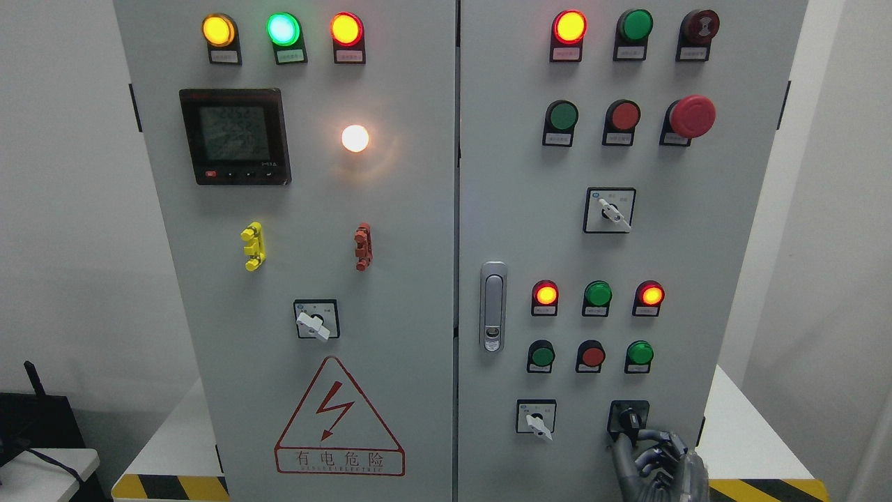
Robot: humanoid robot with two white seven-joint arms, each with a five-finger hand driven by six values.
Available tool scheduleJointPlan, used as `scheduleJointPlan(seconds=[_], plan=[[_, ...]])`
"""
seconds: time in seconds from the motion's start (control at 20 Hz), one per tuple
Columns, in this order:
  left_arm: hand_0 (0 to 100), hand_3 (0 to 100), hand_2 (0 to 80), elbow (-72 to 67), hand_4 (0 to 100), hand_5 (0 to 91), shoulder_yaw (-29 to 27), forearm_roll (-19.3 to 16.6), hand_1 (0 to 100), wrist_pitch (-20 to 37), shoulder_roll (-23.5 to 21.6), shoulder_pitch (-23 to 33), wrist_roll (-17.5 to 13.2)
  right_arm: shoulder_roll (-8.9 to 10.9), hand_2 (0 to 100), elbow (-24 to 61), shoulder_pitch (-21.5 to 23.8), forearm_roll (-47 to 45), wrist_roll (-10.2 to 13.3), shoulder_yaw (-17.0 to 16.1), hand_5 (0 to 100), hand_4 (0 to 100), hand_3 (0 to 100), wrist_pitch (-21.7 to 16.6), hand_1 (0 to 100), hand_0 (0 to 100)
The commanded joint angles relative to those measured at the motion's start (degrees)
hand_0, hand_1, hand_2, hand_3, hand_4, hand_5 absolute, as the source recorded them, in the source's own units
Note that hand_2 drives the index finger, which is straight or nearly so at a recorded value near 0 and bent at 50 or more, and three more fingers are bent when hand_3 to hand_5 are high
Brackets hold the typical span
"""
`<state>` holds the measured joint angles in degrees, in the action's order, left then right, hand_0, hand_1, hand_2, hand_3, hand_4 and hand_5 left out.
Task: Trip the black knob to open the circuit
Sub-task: 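Close the right hand's fingers around the black rotary knob, then twist the black knob with the right hand to the off position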
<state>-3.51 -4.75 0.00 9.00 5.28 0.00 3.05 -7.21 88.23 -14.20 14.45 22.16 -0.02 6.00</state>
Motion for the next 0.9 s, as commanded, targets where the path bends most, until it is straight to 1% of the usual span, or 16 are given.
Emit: scheduleJointPlan(seconds=[0.0, 0.85], plan=[[12, 0, 0.0, 0.0, 0, 0.0, 0.0, -1.8, 39, 0.0, 0.0, -0.4, 0.0, 0.01, 56, 0.0, -0.1, -0.2, -0.1, 0.6, 98, 90, 88, 0.0, 74, 46], [12, 0, 0.0, 0.0, 0, 0.0, 0.0, -1.9, 39, 0.0, 0.1, -0.4, 0.0, -0.08, 59, -0.1, -0.1, -0.7, -0.6, 1.0, 98, 92, 90, 0.1, 73, 47]])
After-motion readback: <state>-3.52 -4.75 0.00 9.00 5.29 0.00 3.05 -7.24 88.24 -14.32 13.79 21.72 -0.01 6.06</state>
